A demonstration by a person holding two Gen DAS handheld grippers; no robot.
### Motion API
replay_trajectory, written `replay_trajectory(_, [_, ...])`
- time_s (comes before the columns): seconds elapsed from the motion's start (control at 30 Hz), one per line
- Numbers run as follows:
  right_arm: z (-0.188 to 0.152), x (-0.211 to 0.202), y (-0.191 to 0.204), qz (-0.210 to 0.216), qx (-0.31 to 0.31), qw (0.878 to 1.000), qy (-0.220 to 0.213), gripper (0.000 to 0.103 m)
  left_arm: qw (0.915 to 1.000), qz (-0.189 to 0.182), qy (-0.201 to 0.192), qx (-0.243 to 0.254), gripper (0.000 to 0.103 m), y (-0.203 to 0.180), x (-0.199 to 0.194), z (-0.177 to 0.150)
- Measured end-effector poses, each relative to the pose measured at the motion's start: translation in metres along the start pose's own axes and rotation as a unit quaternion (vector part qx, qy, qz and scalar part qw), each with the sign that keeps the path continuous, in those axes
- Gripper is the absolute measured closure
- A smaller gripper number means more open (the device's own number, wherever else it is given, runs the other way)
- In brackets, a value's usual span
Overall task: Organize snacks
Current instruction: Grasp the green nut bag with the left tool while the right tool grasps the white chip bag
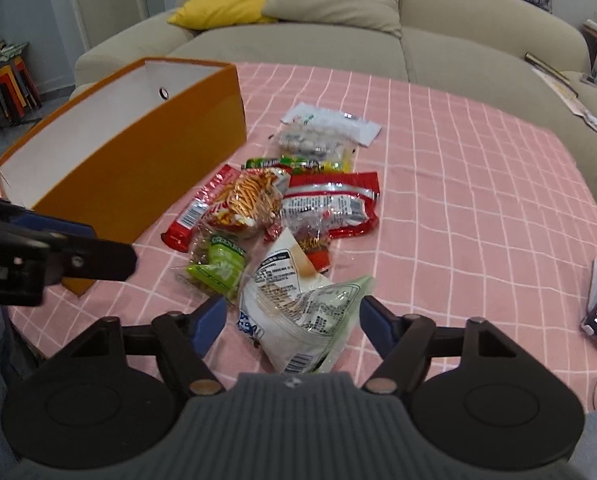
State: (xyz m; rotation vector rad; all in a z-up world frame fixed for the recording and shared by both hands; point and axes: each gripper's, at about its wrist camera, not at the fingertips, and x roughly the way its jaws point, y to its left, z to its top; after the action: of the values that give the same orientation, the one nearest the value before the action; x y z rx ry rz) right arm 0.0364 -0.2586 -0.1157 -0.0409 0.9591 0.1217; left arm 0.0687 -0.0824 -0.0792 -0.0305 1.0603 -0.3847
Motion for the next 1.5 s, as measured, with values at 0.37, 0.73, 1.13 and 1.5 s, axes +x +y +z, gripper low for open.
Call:
replay_trajectory(0.37, [0.011, 0.039, -0.002, -0.001, -0.002, 0.999, 0.049, 0.021, 0.9977, -0.006, 0.051, -0.044, 0.037, 0.013, 0.061, 0.015])
replay_trajectory(0.73, [0.016, 0.062, -0.008, 0.000, 0.004, 0.997, 0.079, 0.028, 0.9944, -0.001, 0.084, -0.064, 0.034, 0.019, 0.092, 0.020])
replay_trajectory(1.13, [0.017, 0.067, -0.008, 0.005, -0.007, 0.997, 0.082, 0.040, 0.9935, -0.024, 0.090, -0.066, 0.048, 0.017, 0.101, 0.022])
replay_trajectory(1.5, [0.019, 0.063, -0.007, 0.007, 0.001, 0.996, 0.084, 0.048, 0.9925, -0.011, 0.090, -0.082, 0.065, 0.018, 0.093, 0.020])
